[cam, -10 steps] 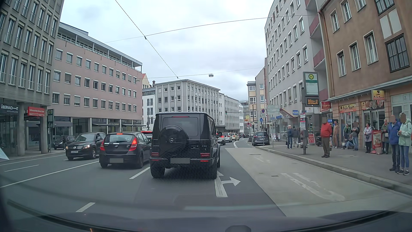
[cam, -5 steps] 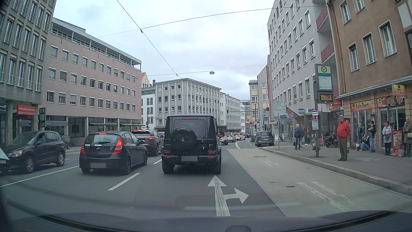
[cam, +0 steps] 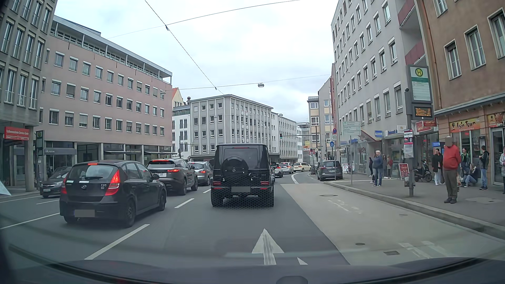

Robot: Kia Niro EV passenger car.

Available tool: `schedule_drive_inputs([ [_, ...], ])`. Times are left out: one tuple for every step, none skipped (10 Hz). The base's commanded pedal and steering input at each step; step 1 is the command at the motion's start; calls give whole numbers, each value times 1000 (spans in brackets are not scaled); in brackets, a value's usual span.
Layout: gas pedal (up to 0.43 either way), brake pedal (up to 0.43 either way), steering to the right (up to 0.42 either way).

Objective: Follow the waypoints while adhering to traffic rules and regulations

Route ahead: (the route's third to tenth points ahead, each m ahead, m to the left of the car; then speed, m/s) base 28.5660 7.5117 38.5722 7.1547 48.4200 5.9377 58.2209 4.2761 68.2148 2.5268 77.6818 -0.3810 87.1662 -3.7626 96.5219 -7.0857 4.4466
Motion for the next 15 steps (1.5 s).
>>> schedule_drive_inputs([
  [240, 0, -23],
  [240, 0, -23],
  [240, 0, -23],
  [240, 0, -22],
  [248, 0, -21],
  [260, 0, -20],
  [268, 0, -18],
  [280, 0, -11],
  [280, 0, -4],
  [280, 0, -2],
  [280, 0, -2],
  [280, 0, -2],
  [280, 0, -2],
  [280, 0, -1],
  [280, 0, -2],
])
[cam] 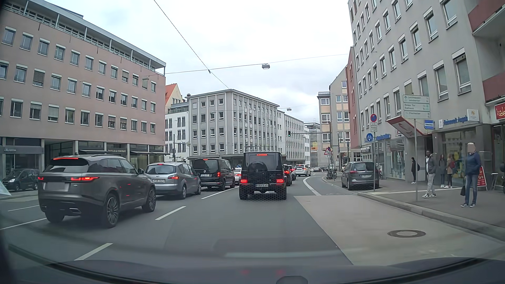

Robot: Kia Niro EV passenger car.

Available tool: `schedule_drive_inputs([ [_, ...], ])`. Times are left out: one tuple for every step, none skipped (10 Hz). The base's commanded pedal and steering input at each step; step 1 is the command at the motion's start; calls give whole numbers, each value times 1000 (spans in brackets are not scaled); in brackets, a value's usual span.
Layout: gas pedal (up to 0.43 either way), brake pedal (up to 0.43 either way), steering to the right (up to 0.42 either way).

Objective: Follow the waypoints while adhering to traffic rules and regulations

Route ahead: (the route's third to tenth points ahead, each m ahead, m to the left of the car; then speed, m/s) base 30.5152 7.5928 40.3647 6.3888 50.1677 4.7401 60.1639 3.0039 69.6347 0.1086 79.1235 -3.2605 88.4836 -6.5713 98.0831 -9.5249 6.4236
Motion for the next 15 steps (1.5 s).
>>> schedule_drive_inputs([
  [268, 0, -1],
  [260, 0, -2],
  [228, 0, -1],
  [189, 0, -1],
  [169, 0, -1],
  [138, 0, 0],
  [87, 0, 3],
  [0, 0, 6],
  [0, 0, 9],
  [0, 0, 10],
  [0, 0, 11],
  [0, 6, 11],
  [0, 134, 11],
  [0, 177, 11],
  [0, 201, 11],
])
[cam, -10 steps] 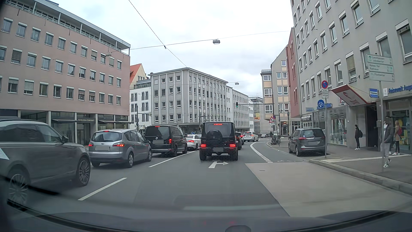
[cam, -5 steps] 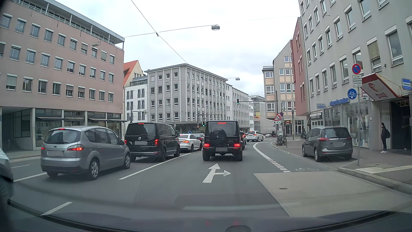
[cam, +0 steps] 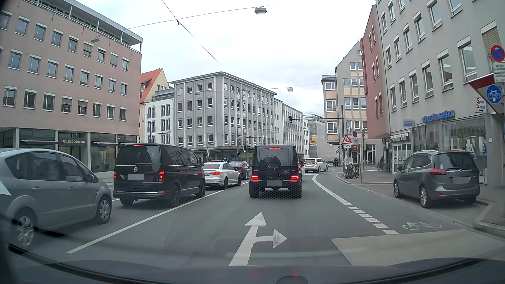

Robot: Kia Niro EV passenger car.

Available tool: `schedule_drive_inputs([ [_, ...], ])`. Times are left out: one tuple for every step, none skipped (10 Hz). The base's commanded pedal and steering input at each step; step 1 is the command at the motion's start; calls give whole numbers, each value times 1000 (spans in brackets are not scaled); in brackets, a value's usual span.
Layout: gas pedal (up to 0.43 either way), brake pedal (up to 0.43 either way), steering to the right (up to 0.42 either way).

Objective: Follow the waypoints while adhering to traffic rules and regulations

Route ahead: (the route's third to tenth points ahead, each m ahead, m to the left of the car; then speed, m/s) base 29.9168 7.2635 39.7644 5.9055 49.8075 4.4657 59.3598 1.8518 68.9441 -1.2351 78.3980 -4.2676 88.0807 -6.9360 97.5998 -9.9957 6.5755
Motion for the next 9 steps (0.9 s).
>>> schedule_drive_inputs([
  [0, 201, 13],
  [0, 189, 13],
  [0, 177, 13],
  [0, 171, 13],
  [0, 171, 14],
  [0, 165, 16],
  [0, 165, 21],
  [0, 165, 25],
  [0, 165, 25],
])
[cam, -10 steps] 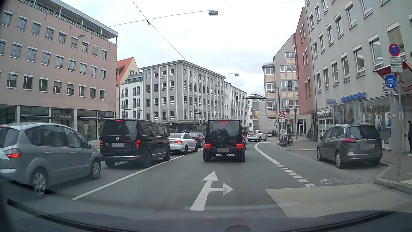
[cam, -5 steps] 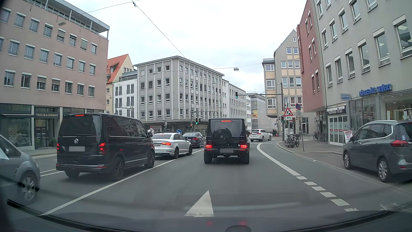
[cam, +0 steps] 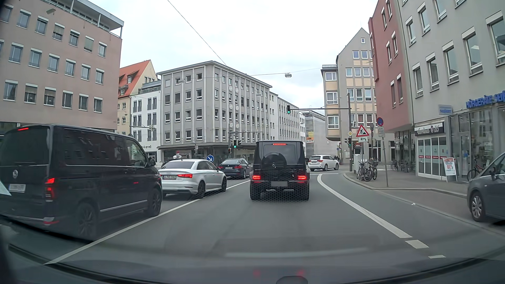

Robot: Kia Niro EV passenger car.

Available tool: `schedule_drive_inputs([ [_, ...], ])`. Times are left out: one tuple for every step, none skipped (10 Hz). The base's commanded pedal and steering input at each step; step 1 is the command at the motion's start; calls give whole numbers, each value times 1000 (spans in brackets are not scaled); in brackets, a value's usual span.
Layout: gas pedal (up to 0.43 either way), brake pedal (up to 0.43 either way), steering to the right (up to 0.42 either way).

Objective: Follow the waypoints while adhering to traffic rules and regulations

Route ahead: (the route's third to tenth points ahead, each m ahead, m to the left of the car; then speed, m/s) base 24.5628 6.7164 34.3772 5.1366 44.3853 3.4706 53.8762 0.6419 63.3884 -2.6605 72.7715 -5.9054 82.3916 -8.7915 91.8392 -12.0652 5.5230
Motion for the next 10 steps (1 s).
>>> schedule_drive_inputs([
  [0, 159, 25],
  [0, 152, 25],
  [0, 152, 25],
  [0, 152, 25],
  [0, 152, 25],
  [0, 152, 25],
  [0, 146, 23],
  [0, 140, 23],
  [0, 140, 23],
  [0, 140, 23],
])
